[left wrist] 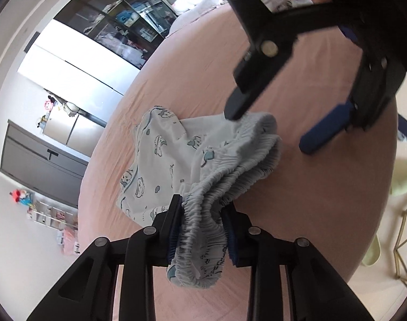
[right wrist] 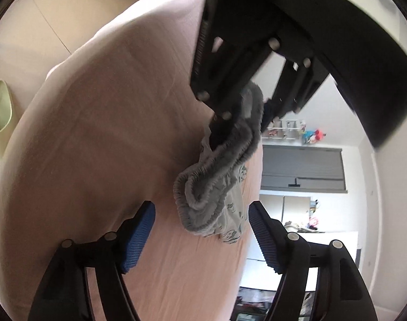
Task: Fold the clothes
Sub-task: 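Fold the waistband over with the right gripper while the left gripper pinches the pants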
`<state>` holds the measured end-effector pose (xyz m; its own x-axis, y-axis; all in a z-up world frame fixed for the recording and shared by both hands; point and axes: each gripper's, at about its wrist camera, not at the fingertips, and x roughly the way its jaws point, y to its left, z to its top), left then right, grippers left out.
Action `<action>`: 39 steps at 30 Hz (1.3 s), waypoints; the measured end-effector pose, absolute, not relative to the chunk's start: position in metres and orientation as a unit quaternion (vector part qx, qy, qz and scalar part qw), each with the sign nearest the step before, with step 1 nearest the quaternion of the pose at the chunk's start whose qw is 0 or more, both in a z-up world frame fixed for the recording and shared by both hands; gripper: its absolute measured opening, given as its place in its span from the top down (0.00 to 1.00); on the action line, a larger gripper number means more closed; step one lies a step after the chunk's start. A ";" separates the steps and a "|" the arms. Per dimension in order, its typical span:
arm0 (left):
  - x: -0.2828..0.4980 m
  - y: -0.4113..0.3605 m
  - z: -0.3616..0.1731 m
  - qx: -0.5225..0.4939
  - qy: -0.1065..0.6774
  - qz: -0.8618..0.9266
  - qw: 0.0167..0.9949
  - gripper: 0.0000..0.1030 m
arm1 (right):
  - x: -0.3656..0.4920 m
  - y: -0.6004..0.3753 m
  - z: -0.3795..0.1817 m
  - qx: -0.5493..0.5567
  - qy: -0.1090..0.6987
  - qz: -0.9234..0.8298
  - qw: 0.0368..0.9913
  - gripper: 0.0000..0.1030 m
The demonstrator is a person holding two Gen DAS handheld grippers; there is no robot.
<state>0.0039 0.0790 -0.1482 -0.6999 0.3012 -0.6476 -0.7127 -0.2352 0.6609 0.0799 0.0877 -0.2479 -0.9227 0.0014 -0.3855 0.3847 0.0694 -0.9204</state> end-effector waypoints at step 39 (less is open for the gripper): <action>0.014 0.066 -0.141 -0.171 0.545 0.758 0.315 0.19 | 0.036 0.083 -0.260 0.241 0.677 -0.677 0.163 0.82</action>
<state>0.0140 0.0659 -0.1405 -0.7424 0.2916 -0.6031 -0.6645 -0.2066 0.7181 0.0360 0.0828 -0.2600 -0.8310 0.1059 -0.5461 0.5461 -0.0316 -0.8371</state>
